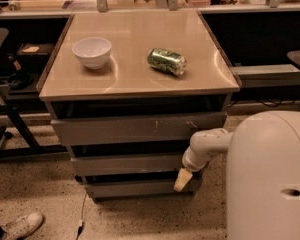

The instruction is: Close middle drawer

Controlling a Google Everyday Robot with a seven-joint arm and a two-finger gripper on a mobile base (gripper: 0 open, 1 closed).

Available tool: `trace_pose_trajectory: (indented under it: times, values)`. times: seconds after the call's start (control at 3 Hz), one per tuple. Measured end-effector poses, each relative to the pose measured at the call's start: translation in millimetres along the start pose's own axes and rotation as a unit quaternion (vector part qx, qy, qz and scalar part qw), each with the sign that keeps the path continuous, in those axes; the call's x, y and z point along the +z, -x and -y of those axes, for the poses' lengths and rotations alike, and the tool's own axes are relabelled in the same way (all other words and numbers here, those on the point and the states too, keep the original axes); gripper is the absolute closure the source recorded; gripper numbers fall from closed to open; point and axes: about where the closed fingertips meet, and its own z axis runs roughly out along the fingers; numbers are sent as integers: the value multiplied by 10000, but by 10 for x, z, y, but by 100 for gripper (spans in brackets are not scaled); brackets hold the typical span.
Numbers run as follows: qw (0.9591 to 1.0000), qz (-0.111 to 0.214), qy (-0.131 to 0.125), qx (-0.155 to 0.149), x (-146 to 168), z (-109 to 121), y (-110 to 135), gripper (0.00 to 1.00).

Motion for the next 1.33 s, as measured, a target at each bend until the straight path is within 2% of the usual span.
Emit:
trace_pose_trajectory:
  times: [1.0,1.33]
  values:
    - [10000,0,0,0,-4,-45,-4,0]
    - [9998,-111,23,185,-165,-266,-179,0]
